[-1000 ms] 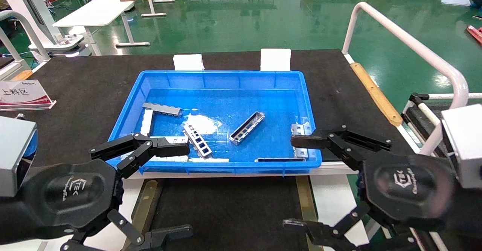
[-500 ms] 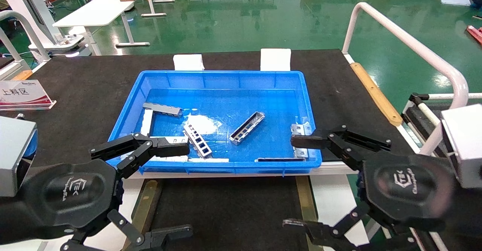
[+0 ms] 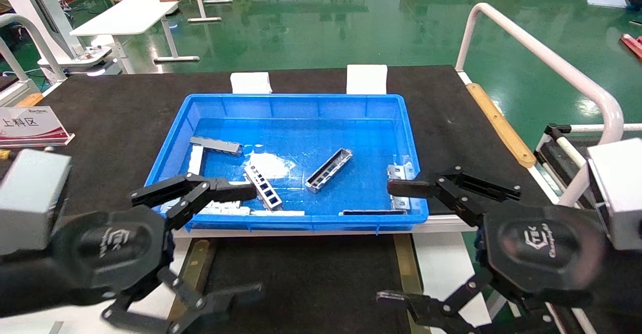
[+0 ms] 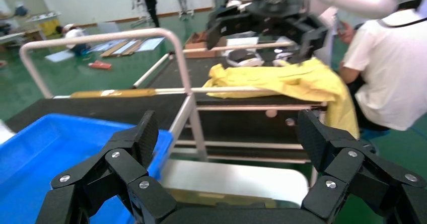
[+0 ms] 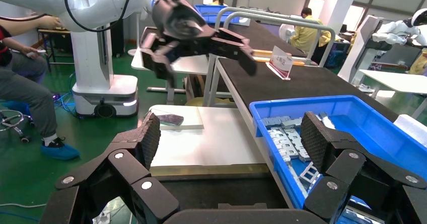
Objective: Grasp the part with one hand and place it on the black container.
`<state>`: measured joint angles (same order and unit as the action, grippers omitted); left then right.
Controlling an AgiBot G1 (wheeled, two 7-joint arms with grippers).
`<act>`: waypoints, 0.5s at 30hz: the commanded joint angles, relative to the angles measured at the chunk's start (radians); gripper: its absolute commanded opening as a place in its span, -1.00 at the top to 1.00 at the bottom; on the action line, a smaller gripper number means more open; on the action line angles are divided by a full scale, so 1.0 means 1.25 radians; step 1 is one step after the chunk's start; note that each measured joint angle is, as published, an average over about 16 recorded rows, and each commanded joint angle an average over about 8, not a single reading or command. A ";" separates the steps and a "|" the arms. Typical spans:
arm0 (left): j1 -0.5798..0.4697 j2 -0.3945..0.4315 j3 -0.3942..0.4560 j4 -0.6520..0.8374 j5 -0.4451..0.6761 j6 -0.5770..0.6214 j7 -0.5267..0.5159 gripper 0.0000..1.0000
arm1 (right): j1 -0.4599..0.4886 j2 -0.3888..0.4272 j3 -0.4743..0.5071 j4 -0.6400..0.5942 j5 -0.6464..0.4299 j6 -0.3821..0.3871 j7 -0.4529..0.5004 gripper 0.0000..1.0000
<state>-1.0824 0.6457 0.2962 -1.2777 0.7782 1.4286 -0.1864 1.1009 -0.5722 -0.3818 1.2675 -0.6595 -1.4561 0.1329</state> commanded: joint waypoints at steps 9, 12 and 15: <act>-0.026 0.065 0.034 0.035 0.082 -0.086 0.003 -1.00 | 0.000 0.000 0.000 0.000 0.000 0.000 0.000 -1.00; -0.044 0.093 0.051 0.063 0.116 -0.114 -0.001 -1.00 | 0.000 0.000 0.000 0.000 0.000 0.000 0.000 -1.00; -0.070 0.124 0.074 0.096 0.156 -0.136 -0.006 -1.00 | 0.000 0.000 0.000 0.000 0.000 0.000 0.000 -1.00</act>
<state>-1.1752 0.8059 0.3899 -1.1523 0.9763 1.2594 -0.1902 1.1010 -0.5722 -0.3819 1.2674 -0.6594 -1.4562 0.1328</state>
